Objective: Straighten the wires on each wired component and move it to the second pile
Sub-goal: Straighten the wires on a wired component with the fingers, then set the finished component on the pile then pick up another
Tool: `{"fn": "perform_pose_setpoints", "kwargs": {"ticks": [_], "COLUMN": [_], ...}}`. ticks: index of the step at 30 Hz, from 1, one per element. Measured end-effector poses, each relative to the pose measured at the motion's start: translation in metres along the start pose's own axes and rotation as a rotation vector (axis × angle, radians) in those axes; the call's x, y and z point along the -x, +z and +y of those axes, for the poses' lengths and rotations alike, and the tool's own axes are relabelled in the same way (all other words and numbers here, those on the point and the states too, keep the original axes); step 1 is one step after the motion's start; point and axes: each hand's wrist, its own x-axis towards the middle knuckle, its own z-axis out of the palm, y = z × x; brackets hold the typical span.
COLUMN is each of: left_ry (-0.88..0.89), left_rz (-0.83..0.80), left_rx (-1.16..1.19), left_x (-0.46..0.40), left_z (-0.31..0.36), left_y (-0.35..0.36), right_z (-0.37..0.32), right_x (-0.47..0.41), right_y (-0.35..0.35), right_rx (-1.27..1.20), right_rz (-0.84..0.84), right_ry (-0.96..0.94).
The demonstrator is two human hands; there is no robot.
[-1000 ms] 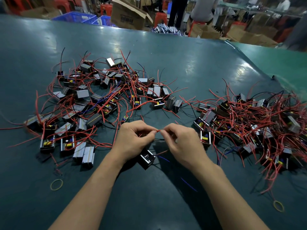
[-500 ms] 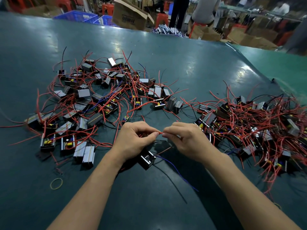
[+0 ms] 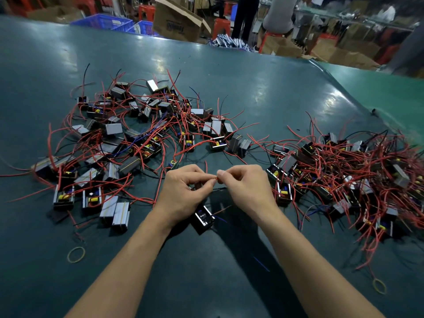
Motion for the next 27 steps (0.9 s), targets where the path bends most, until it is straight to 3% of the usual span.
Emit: {"fn": "perform_pose_setpoints", "kwargs": {"ticks": [3,7,10,13,20,23,25,27], "left_ry": [0.006,0.002,-0.037,-0.144,-0.343,-0.386,-0.387,-0.374], "left_rz": [-0.014,-0.043,-0.076,-0.083,0.186,0.304,0.351,0.383], "left_rx": [-0.024,-0.029,0.042,0.200,0.517,0.610,0.663,0.682], "left_x": [0.001,0.001,0.002,0.002,-0.011,-0.013,-0.014,-0.013], "left_z": [0.001,-0.002,-0.003,-0.002,-0.008,-0.008,-0.006,-0.004], "left_y": [0.001,0.002,0.001,-0.001,-0.007,-0.008,-0.010,-0.012], "right_z": [0.005,0.011,0.014,0.016,-0.016,-0.040,-0.049,-0.046], "right_x": [0.009,0.013,0.009,0.015,0.036,0.048,0.052,0.053], "right_y": [0.004,0.003,-0.012,-0.034,-0.054,-0.036,-0.006,0.028], "right_rx": [0.331,0.439,0.346,0.348,0.849,0.692,0.596,0.694], "right_rz": [0.160,0.134,-0.039,0.009,0.025,0.136,-0.004,-0.124], "right_ry": [-0.259,-0.415,-0.349,-0.250,-0.108,-0.359,-0.485,-0.452]}}
